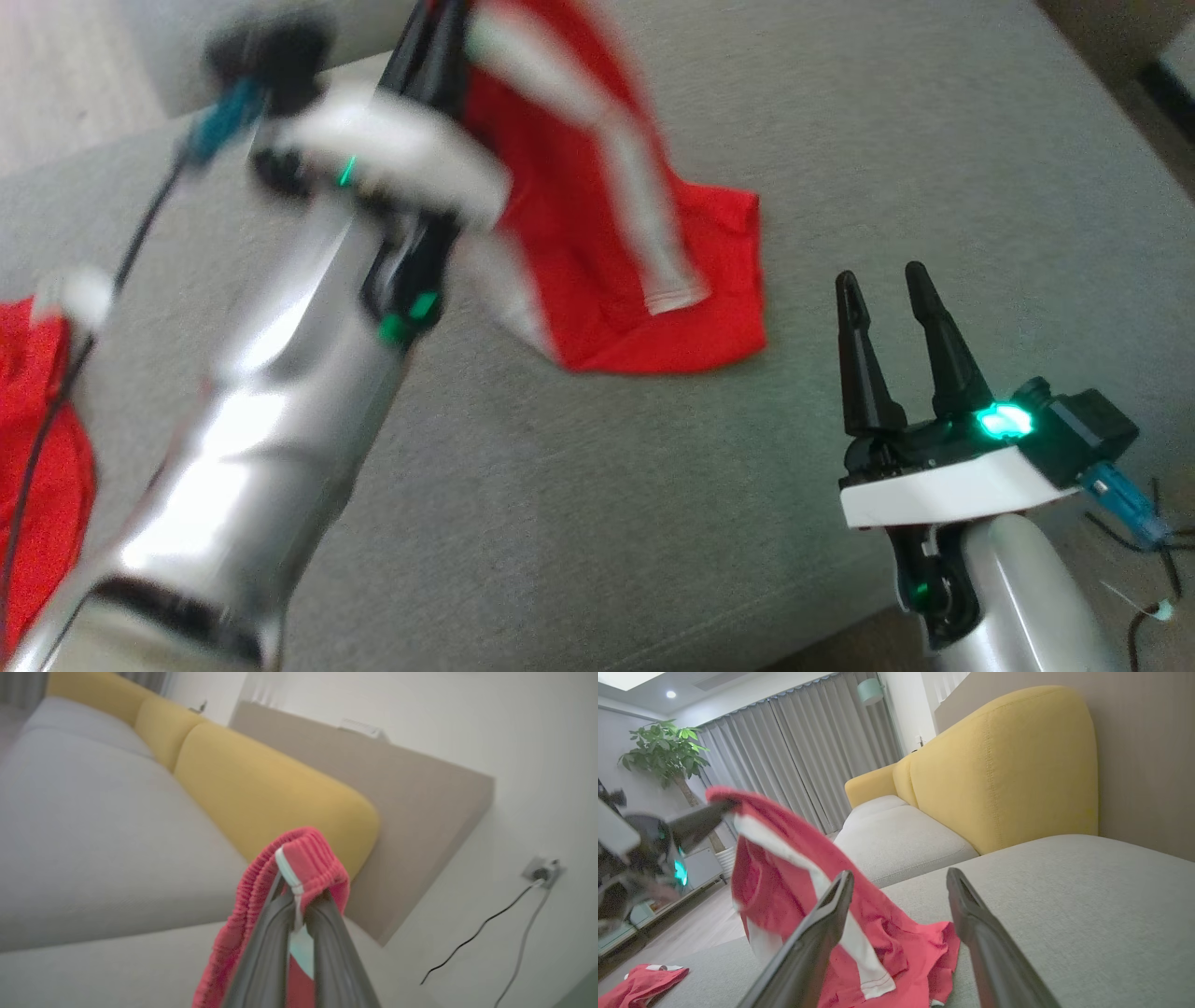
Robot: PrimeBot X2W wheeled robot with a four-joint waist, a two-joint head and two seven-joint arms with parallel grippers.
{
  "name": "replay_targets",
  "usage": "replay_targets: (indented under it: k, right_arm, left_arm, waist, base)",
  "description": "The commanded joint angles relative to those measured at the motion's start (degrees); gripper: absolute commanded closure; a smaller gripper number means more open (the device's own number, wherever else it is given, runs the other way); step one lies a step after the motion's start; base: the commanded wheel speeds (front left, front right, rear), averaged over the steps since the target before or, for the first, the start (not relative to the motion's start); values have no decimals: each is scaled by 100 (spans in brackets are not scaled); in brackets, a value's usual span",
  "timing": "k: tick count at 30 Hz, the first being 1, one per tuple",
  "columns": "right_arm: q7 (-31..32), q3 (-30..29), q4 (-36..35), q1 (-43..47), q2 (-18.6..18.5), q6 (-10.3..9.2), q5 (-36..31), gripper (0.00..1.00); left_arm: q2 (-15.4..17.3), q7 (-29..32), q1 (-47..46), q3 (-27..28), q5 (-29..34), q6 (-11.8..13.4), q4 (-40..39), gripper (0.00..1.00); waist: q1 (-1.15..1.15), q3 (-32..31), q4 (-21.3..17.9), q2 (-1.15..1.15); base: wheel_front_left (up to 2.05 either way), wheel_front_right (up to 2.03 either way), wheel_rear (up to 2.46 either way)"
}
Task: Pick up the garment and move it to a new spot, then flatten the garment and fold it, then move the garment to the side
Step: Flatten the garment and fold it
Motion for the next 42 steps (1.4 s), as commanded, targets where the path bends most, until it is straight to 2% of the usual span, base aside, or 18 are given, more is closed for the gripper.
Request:
replay_targets:
  k: [1,7,8,9,14,19,23,28,32,35,37,42]
  right_arm:
    - [-52,98,-207,-136,-16,39,-62,0]
    - [-52,52,-149,-128,-16,39,-269,0]
    - [-52,48,-146,-132,-16,39,-303,0]
    - [-52,42,-141,-136,-16,39,-332,0]
    - [-52,-49,-108,-143,-16,39,-501,0]
    - [-52,-185,-80,-138,-16,39,-629,0]
    - [-52,-354,-11,-129,-16,39,-732,0]
    - [-52,-418,132,-66,-16,39,-863,0]
    - [-52,-611,379,-19,-16,39,-1083,0]
    - [-19,-909,755,-136,-16,39,-1345,0]
    - [204,-1258,1177,-408,-16,39,-1707,0]
    - [629,-1534,1840,-877,-16,39,-2178,0]
  left_arm:
    - [315,-114,81,217,-39,-50,-19,100]
    - [681,-313,1027,157,-46,-110,517,100]
    - [714,-350,1125,129,-12,-100,601,24]
    - [732,-389,1212,104,22,-83,682,0]
    - [705,-647,1500,-61,316,-99,786,0]
    - [675,-754,1726,-45,616,-61,561,0]
    - [715,-769,2087,246,1201,69,-240,0]
    - [764,-770,3064,712,2115,435,-1443,0]
    - [590,-771,3877,1016,2511,611,-2155,0]
    - [417,-771,4234,1222,2643,608,-2448,0]
    - [301,-771,4347,1318,2776,510,-2528,0]
    - [161,-771,4350,1374,2958,336,-2482,0]
  waist:
    - [0,109,214,0]
    - [0,222,635,0]
    - [0,234,706,0]
    - [0,241,773,0]
    - [0,233,1151,0]
    - [0,182,1469,0]
    - [0,87,1767,0]
    - [0,-60,2036,0]
    - [0,-122,2230,0]
    - [0,-131,2369,0]
    - [0,-103,2476,0]
    - [0,-47,2570,0]
  base:
    - [0,0,0]
    - [0,0,0]
    - [0,0,0]
    - [0,0,0]
    - [0,0,0]
    - [0,0,0]
    - [0,0,0]
    - [0,0,0]
    - [0,0,0]
    - [0,0,0]
    - [0,0,0]
    - [0,0,0]
